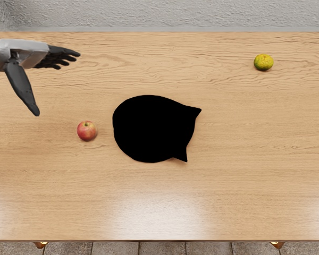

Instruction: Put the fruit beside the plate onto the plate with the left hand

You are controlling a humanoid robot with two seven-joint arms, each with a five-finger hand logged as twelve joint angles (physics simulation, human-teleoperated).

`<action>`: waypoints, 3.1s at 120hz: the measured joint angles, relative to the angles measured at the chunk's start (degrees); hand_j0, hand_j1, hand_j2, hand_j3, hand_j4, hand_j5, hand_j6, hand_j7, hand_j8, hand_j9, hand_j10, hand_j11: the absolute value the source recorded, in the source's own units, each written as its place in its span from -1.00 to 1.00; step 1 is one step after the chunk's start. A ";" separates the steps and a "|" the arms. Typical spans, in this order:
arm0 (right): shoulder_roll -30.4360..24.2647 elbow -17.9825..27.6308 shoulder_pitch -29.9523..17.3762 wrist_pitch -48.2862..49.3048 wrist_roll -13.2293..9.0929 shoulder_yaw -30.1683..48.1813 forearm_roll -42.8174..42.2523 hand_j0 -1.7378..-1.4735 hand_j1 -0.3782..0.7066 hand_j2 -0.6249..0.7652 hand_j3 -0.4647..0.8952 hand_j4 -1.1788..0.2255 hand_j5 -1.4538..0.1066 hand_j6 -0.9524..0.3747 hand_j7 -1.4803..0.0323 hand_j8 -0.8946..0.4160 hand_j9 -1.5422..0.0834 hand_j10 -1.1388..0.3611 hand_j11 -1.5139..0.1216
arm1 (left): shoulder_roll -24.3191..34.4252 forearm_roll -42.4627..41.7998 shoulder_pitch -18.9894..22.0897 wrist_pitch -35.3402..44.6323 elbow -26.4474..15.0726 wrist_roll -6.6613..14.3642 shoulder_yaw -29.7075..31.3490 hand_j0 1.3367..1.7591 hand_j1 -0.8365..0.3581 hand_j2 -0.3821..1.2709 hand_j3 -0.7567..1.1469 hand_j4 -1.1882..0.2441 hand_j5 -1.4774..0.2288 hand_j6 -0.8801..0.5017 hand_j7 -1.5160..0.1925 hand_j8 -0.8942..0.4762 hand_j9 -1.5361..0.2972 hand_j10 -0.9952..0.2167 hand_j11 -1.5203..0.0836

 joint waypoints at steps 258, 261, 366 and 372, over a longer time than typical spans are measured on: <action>0.00 0.06 -0.18 0.00 0.00 0.00 0.00 -0.40 -0.95 -0.10 -0.32 0.68 0.86 0.43 0.96 0.37 0.90 0.52 0.85 | -20.74 46.51 18.89 30.74 -10.61 23.12 5.68 0.52 0.32 -0.45 -0.20 0.19 0.22 -0.22 0.27 -0.19 0.20 0.08 0.35; 0.00 0.06 -0.18 0.00 0.00 0.00 0.00 -0.40 -0.95 -0.10 -0.32 0.68 0.86 0.44 0.96 0.37 0.90 0.52 0.85 | -20.84 46.52 18.90 30.86 -10.60 23.12 5.70 0.52 0.31 -0.45 -0.20 0.18 0.21 -0.23 0.26 -0.20 0.19 0.07 0.34; 0.00 0.06 -0.18 0.00 0.00 0.00 0.00 -0.40 -0.95 -0.10 -0.32 0.68 0.86 0.44 0.96 0.37 0.90 0.52 0.85 | -21.61 47.68 20.13 35.53 -9.83 23.12 7.45 0.52 0.01 -0.41 -0.20 -0.03 -0.01 -0.41 0.03 -0.41 -0.02 -0.17 0.10; 0.00 0.06 -0.18 0.00 0.00 0.00 0.00 -0.40 -0.95 -0.10 -0.32 0.68 0.86 0.44 0.96 0.37 0.90 0.52 0.85 | -22.11 47.75 20.13 35.50 -9.64 23.14 7.44 0.52 0.00 -0.42 -0.20 -0.05 -0.03 -0.43 0.01 -0.42 -0.04 -0.19 0.08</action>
